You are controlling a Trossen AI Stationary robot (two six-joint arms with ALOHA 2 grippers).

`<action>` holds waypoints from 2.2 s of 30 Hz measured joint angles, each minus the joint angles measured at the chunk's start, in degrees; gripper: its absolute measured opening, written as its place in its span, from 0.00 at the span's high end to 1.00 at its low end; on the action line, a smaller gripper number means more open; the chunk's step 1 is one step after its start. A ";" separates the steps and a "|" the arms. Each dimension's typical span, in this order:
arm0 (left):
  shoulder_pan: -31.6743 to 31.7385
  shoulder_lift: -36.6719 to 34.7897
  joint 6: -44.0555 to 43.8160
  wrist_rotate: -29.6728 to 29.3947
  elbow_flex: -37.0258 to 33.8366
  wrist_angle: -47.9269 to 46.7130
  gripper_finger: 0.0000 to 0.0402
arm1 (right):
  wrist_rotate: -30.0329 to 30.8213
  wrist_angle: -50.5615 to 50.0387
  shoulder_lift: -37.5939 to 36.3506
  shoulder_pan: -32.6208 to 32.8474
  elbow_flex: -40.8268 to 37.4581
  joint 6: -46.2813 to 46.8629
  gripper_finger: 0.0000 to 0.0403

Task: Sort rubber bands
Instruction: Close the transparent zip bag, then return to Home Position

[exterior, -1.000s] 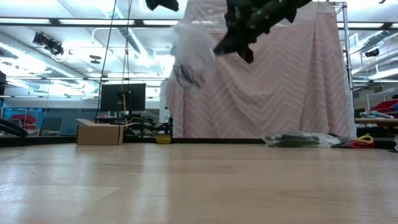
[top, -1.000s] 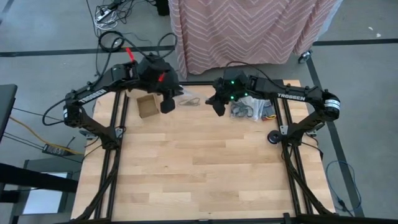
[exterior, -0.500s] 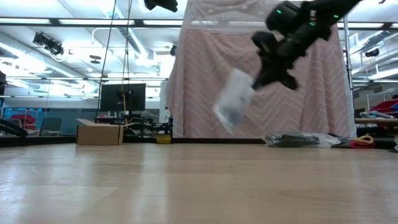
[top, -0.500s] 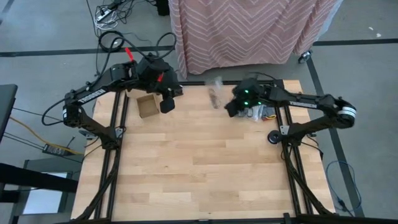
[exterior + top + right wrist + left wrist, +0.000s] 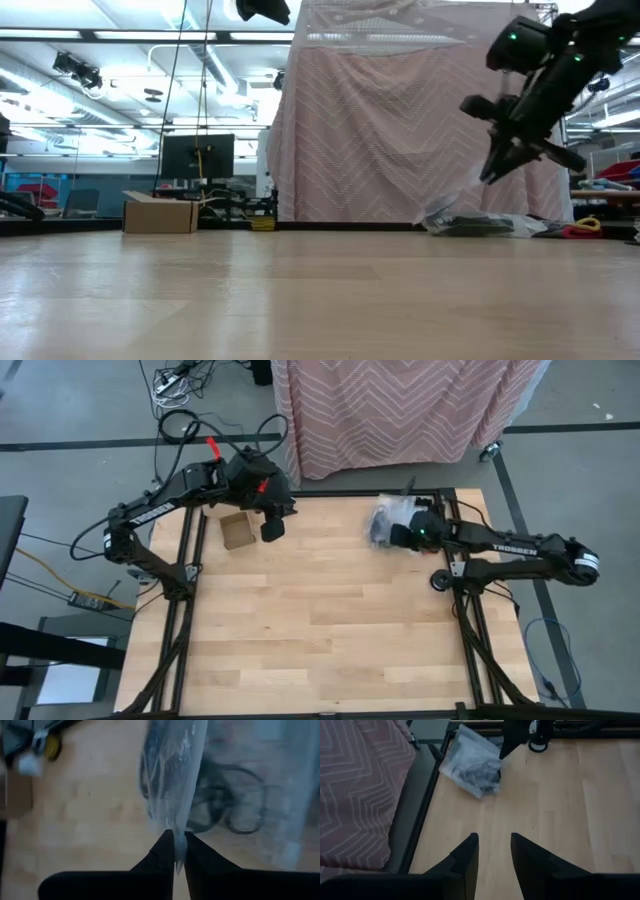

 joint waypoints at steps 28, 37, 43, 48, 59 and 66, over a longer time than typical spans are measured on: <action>6.74 -8.27 -2.12 10.46 -10.41 13.20 0.70 | 21.03 18.68 -17.02 9.21 -2.11 -14.21 0.69; 9.10 -25.64 -14.76 13.43 -37.82 40.87 0.70 | 20.63 29.48 -27.59 11.04 -2.10 -25.93 0.70; 10.07 -36.97 -22.85 12.80 -49.43 51.80 0.70 | 19.27 47.88 -35.84 11.29 -2.10 -40.85 0.71; 10.25 -44.09 -24.16 11.58 -51.69 53.10 0.70 | 16.25 58.01 -44.68 11.28 -2.10 -51.00 0.71; 10.47 -62.09 -22.45 4.65 -51.82 52.28 0.70 | 5.37 79.82 -50.53 11.19 -0.76 -65.70 0.71; 10.47 -77.25 -22.58 -1.17 -52.43 48.56 0.70 | -6.42 89.24 -50.51 11.17 2.00 -67.75 0.71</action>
